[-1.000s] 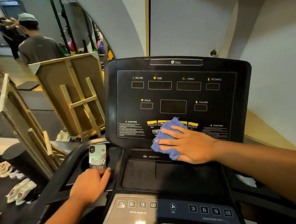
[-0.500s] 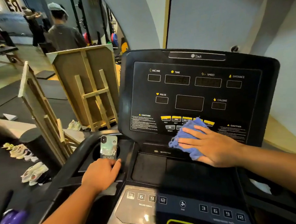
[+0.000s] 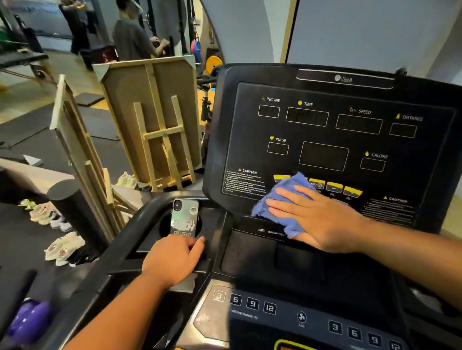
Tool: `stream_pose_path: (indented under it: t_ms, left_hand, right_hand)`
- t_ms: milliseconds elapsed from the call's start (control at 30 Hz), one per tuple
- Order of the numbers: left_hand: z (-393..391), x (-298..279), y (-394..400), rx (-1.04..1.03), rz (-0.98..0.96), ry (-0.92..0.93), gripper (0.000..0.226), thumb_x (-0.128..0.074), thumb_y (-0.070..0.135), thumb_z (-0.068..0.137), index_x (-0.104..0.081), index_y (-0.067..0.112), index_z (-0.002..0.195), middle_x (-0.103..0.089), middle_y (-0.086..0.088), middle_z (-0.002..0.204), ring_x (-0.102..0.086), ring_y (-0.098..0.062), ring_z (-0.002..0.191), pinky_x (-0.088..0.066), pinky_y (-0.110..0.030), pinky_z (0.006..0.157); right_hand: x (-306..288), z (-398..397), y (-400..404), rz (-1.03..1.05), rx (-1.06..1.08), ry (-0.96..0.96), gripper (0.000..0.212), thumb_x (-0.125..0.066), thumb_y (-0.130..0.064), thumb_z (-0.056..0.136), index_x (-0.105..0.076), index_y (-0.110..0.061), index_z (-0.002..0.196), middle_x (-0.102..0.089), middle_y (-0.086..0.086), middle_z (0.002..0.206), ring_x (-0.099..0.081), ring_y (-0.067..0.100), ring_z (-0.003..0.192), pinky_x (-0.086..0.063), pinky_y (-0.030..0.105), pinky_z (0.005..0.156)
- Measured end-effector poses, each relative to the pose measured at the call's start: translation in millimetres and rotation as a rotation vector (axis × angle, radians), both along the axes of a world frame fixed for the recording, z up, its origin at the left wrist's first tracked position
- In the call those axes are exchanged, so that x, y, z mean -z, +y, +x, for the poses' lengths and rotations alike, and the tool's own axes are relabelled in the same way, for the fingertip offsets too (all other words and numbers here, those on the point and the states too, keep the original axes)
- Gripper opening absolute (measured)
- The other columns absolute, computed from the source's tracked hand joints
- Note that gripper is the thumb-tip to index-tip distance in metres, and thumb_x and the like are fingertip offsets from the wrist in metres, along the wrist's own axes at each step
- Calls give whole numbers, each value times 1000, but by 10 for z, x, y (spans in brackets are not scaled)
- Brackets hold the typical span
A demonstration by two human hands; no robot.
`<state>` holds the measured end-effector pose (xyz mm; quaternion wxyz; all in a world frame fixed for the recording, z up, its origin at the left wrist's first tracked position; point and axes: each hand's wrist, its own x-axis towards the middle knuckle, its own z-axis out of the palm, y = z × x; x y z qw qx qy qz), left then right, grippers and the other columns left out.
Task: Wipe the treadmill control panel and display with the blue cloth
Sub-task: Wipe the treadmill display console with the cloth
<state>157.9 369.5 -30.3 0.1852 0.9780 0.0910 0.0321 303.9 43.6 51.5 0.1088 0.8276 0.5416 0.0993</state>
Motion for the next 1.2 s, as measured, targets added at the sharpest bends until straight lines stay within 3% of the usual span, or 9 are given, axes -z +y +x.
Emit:
stream_pose_path:
  t_ms: [167,267,467,600,800,933,1033,1200]
  left_hand:
    - [-1,-7,7,1,-15,0,55,-35,56,102,-52,26,58,-62,0,60,-60,-18,63,-47,-34,65]
    - [11,-6,8,4,-11,-4,54,-36,57,101,-58,25,63,-66,0,64,-62,-19,65,-51,-34,66]
    - [9,1,3,19,-9,-2,56,-35,55,102,-52,23,59,-64,-1,63,-62,-17,64,-48,-34,63]
    - [-11,-34,2,32,-17,10,55,-36,53,103,-48,28,55,-58,2,59,-57,-15,62,-42,-33,62]
    - [-25,-67,-7,31,-12,8,56,-35,54,102,-49,26,55,-54,4,55,-51,-11,57,-38,-32,62]
    - [-16,-53,-8,22,-8,-3,56,-36,53,103,-47,25,55,-52,3,54,-49,-9,54,-36,-32,59]
    - [0,-17,13,31,-3,4,56,-35,55,102,-51,23,58,-57,2,57,-53,-10,56,-38,-32,59]
    - [9,-8,19,39,-14,-5,57,-35,55,102,-49,23,56,-57,0,56,-56,-12,57,-43,-32,60]
  right_hand:
    - [44,-96,-430,-11,67,-31,63,-35,-53,100,-29,-24,156,-22,-4,166,-10,18,155,-4,38,125]
    - [55,-74,14,14,12,-91,62,-25,-56,104,-38,-21,153,-29,-2,163,-12,21,154,-6,43,124]
    - [14,-7,866,51,-17,-39,63,-32,-56,103,-35,-21,155,-28,-2,164,-7,19,155,-4,42,125]
    - [13,-59,332,69,32,14,61,-33,-56,104,-26,-27,157,-15,-7,164,5,11,155,8,33,124]
    - [-5,-44,-370,11,50,-101,63,-42,-53,99,-31,-28,156,-25,-7,165,-5,16,155,0,36,125]
    - [-417,314,3,251,237,-189,64,-37,-51,98,-31,-23,156,-31,-3,163,-11,24,155,-9,46,124]
    - [-351,303,259,415,360,-189,66,-37,-51,97,-32,-21,155,-30,-1,163,-9,28,154,-5,51,123]
    - [227,-54,25,-21,4,-124,65,-23,-60,103,-20,-25,158,-18,-4,166,2,19,155,3,40,124]
